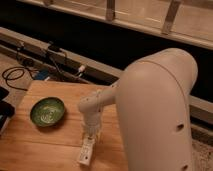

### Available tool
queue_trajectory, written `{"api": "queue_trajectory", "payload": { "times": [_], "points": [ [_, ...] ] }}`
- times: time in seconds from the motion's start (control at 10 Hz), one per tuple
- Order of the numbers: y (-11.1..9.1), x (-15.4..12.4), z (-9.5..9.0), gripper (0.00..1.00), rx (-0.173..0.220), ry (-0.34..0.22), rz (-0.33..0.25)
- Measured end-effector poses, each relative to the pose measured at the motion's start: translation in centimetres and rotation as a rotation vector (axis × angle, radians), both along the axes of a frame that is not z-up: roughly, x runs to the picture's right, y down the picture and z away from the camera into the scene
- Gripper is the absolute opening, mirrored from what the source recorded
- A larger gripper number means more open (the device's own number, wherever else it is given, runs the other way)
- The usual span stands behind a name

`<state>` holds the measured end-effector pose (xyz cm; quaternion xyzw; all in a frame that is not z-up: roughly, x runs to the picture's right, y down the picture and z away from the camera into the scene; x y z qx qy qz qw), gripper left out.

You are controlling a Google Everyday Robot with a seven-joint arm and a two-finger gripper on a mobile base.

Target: Place the bottle in the ceramic bowl

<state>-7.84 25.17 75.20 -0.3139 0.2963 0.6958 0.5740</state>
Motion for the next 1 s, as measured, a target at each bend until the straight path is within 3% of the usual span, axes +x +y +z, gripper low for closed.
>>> {"api": "queue_trajectory", "payload": {
  "times": [0.2, 0.5, 0.7, 1.0],
  "points": [
    [-1.7, 0.0, -0.2, 0.00, 0.039, -0.017, 0.000],
    [-6.3, -0.7, 0.0, 0.00, 0.125, -0.080, -0.024],
    [-9.8, -3.2, 0.5, 0.00, 0.170, -0.142, -0.079],
    [-14.5, -9.1, 1.4, 0.00, 0.223, -0.256, -0.171]
  ]
}}
